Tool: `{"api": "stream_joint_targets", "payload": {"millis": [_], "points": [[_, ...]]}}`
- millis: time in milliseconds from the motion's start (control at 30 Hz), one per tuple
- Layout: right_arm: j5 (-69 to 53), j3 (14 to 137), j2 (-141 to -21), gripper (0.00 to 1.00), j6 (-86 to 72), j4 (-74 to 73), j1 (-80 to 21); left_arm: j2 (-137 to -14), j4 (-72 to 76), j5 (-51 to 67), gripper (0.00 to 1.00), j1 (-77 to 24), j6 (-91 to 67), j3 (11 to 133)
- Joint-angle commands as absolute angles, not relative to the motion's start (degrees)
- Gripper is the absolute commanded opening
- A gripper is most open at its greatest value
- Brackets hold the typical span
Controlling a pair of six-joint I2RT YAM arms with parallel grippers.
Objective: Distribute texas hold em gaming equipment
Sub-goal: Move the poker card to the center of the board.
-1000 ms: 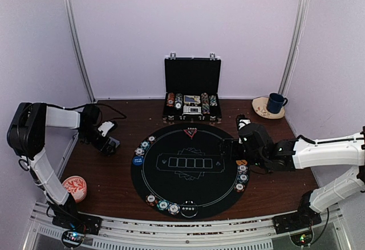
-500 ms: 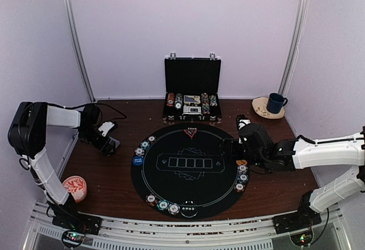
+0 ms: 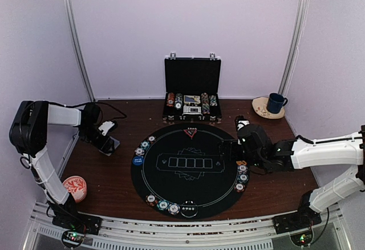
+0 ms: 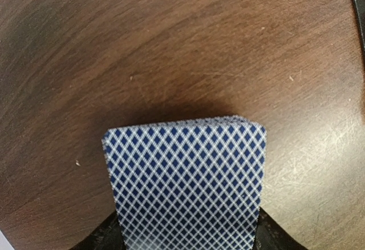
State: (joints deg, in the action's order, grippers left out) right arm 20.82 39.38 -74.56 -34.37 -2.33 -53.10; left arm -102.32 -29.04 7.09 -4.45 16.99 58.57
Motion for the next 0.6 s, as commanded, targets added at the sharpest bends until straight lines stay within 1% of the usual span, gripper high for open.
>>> {"api": "stream_joint_targets", "payload": {"millis": [0, 100, 233, 367, 500, 567], "points": [[21.8, 41.0, -75.2, 1.0, -33.9, -2.2, -53.6, -106.7, -35.1, 3.4, 0.63, -4.0, 17.8, 56.1], [21.8, 41.4, -75.3, 1.0, -33.9, -2.5, -53.5, -106.4, -35.1, 3.2, 0.56, -4.1, 18.6, 56.1], [20.7, 41.6, -75.6, 1.0, -33.4, -1.8, -53.6, -105.6, -35.2, 4.7, 0.5, -4.3, 20.5, 55.6], [17.4, 43.9, -77.6, 1.0, -32.8, -0.9, -54.1, -105.1, -34.6, 7.0, 0.41, -4.7, 22.8, 54.7], [15.0, 48.2, -81.3, 1.0, -32.2, -0.8, -56.2, -104.1, -33.3, 7.6, 0.39, -5.0, 25.6, 53.5], [13.0, 50.8, -83.5, 1.0, -32.0, -0.3, -57.2, -103.2, -33.0, 8.2, 0.37, -4.9, 27.2, 53.2]]}}
